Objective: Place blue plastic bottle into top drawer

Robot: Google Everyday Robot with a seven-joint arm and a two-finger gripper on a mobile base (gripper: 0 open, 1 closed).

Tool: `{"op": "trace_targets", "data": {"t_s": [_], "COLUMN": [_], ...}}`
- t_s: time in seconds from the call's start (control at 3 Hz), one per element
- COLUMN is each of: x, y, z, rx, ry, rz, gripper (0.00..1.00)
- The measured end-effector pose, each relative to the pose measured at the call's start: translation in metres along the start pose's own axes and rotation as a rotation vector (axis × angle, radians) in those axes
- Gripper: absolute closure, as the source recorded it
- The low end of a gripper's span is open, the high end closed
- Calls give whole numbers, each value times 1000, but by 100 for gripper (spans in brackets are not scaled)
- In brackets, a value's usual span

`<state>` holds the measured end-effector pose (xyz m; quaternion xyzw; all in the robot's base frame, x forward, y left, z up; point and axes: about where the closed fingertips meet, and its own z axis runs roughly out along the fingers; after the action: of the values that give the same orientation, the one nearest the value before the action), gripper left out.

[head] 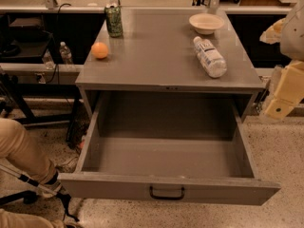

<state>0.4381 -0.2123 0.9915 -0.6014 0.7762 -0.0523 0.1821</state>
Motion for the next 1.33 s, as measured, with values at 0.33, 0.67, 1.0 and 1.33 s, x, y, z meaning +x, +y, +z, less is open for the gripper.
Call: {"op": "trace_targets", "data": {"t_s": [0.33,0.67,1.0,1.33], "x": [0,5,13,10], "y": [0,-18,-66,-130], "z": [0,9,41,99], "rx": [0,16,40,60], "ry": [0,-37,-95,-94], "rz": [0,53,170,303], "gripper": [0,0,0,0]}}
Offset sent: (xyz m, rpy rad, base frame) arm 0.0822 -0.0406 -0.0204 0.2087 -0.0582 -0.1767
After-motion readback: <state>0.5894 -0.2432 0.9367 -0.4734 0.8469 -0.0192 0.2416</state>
